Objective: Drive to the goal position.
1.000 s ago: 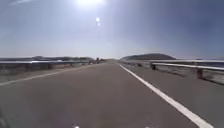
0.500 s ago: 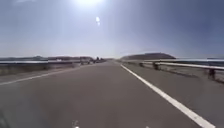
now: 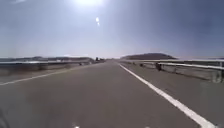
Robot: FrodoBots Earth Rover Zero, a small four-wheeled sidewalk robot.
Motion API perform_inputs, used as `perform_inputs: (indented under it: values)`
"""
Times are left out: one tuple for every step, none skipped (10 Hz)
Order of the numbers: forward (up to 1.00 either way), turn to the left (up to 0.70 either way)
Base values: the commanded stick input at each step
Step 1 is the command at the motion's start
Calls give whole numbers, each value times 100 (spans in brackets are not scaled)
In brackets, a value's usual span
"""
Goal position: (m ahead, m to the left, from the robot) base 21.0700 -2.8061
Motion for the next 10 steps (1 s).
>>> perform_inputs:
  values:
    - [100,0]
    - [100,0]
    - [100,0]
    - [100,0]
    - [100,0]
    - [100,0]
    - [100,0]
    - [100,0]
    - [100,0]
    - [100,0]
